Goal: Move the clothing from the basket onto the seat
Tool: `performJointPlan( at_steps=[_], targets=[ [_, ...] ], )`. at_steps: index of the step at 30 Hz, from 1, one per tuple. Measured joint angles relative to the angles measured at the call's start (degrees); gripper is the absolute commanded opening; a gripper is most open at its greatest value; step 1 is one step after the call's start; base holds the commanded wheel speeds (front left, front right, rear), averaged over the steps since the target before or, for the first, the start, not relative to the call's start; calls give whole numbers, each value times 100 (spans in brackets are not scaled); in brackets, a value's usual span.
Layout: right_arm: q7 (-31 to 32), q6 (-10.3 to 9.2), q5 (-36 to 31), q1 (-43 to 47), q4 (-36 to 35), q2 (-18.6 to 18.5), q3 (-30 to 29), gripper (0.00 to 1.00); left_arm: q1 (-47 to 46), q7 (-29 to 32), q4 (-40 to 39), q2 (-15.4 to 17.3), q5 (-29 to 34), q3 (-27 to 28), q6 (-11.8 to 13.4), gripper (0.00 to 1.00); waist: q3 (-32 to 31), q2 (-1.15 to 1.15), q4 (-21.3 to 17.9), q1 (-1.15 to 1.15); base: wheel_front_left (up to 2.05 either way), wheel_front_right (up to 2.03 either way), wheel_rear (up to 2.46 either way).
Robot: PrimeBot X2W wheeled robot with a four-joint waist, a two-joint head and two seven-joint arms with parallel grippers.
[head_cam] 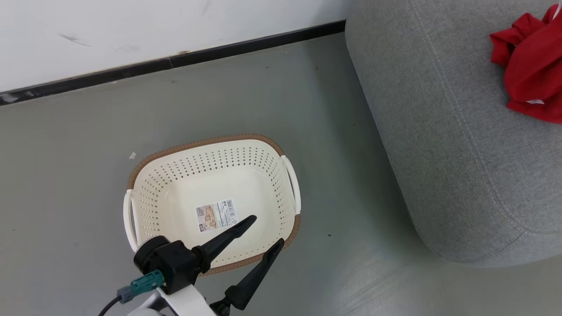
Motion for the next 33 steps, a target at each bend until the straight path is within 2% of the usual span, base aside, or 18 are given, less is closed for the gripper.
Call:
performJointPlan(
  at_steps=[4, 10, 15, 26, 27, 29, 30, 31, 32, 33],
  targets=[
    [-79, 0, 1, -8, 13, 51, -4, 0, -72, 56, -75, 71, 9, 44, 1, 100, 157, 0, -19, 0, 0, 0, 0],
    [-142, 0, -199, -7, 134, -122, 76, 0, -136, 107, -143, 175, 26, 109, 1, 100, 342, 0, -67, 0, 0, 0, 0],
    [-309, 0, -243, 3, 126, 10, 231, 0, -231, 156, -241, 237, 52, 162, 1, 100, 496, 0, -150, 0, 0, 0, 0],
    [-789, 0, -587, 102, 356, 51, 501, 0, -247, 208, -322, 481, 62, 282, 2, 100, 735, 0, -354, 0, 0, 0, 0],
    [-845, 0, -639, 103, 377, 49, 512, 12, -247, 208, -325, 505, 69, 308, 3, 100, 747, 0, -373, 0, 0, 0, 0],
    [-923, 0, -735, 105, 438, 41, 554, 47, -247, 208, -332, 533, 94, 349, 4, 100, 763, 0, -409, 0, 0, 0, 0],
    [-966, 0, -755, 105, 474, 46, 567, 61, -247, 207, -334, 535, 94, 359, 4, 100, 768, 0, -425, 0, 0, 0, 0],
    [-1004, 0, -761, 107, 508, 57, 578, 81, -247, 205, -334, 536, 94, 366, 4, 100, 768, 0, -441, 0, 0, 0, 0],
    [-1036, 0, -803, 112, 534, 69, 593, 95, -247, 204, -334, 537, 94, 368, 4, 100, 763, 0, -455, 0, 0, 0, 0],
    [-1073, 0, -865, 119, 547, 77, 609, 100, -247, 200, -334, 536, 94, 367, 4, 100, 754, 0, -465, 0, 0, 0, 0]
  ],
)
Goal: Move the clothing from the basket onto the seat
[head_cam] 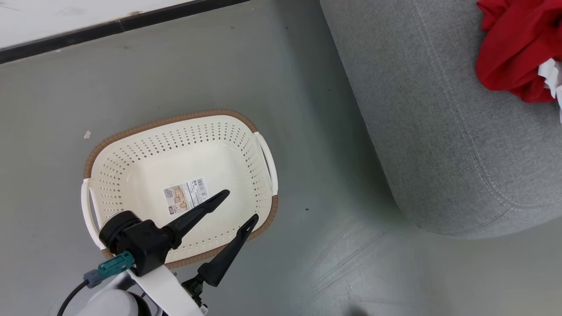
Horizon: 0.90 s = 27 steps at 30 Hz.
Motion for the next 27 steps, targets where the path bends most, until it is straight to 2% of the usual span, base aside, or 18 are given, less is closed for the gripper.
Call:
performJointPlan(
  at_steps=[10, 19, 27],
  targets=[
    [-296, 0, -214, 85, 26, 2, 233, 100, 0, -111, 11, -48, -1, 11, 0, 100, -163, 0, -31, 0, 0, 0, 0],
    [-646, 1, -487, 440, -65, -3, 827, 100, 0, -278, 177, -179, -5, 19, 0, 100, -404, 0, -42, 0, 0, 0, 0],
    [-967, 1, -476, 889, -310, 375, 1501, 100, 3, -509, 422, -320, -56, 111, 38, 100, -700, 0, -16, 0, 0, 0, 0]
  ],
)
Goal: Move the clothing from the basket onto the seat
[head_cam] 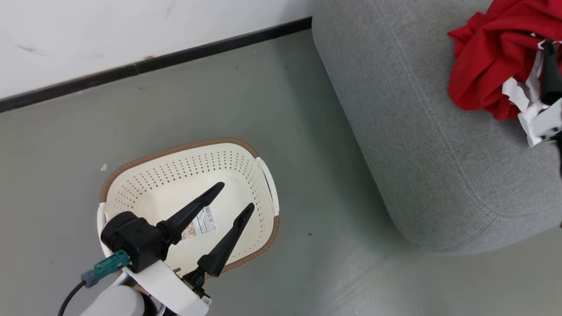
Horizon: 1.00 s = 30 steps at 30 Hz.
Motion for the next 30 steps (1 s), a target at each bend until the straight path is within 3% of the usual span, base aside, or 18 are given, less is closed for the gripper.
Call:
performJointPlan(
  at_steps=[23, 30],
  targets=[
    [-330, 0, 18, 977, -419, 524, 1484, 100, 350, -311, 680, -432, -330, 481, 266, 100, -1003, 0, 457, 0, 0, 0, 0],
    [-344, 0, 22, 1254, -422, 525, 1738, 100, 542, -360, 968, -553, -394, 667, 415, 100, -1325, 0, 691, 0, 0, 0, 0]
  ],
)
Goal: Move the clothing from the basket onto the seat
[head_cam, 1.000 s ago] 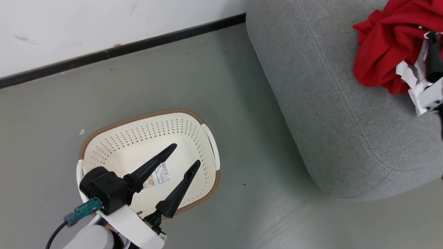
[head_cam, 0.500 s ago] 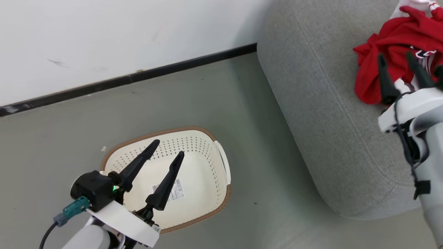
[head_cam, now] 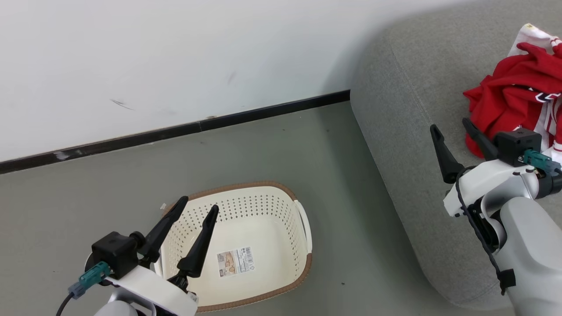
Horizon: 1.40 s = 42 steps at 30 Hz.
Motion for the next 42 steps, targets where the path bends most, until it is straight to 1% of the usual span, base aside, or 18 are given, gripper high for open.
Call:
performJointPlan(
  at_steps=[6, 14, 19, 27, 35, 42],
  targets=[
    [-8, 0, 22, 120, -23, -19, 131, 100, 68, -43, 166, -58, -2, 219, 145, 100, -203, 0, 188, 0, 0, 0, 0],
    [-38, 0, 110, 309, -35, -9, 227, 100, 137, -43, 336, -77, 46, 283, 172, 100, -386, 0, 427, 0, 0, 0, 0],
    [-38, 0, 179, 426, -37, -8, 260, 100, 187, -44, 409, -156, 45, 417, 229, 100, -474, 0, 609, 0, 0, 0, 0],
    [-38, 0, 223, 582, -38, 3, 283, 100, 197, -49, 575, -240, 47, 601, 227, 100, -600, 0, 886, 0, 0, 0, 0],
    [-38, 0, 285, 809, -102, 142, 309, 100, 197, -49, 715, -330, 112, 692, 194, 100, -739, 0, 1111, 0, 0, 0, 0],
    [-40, 0, 344, 1004, -209, 174, 294, 100, 198, -49, 839, -449, 154, 872, 151, 100, -846, 0, 1276, 0, 0, 0, 0]
  ],
)
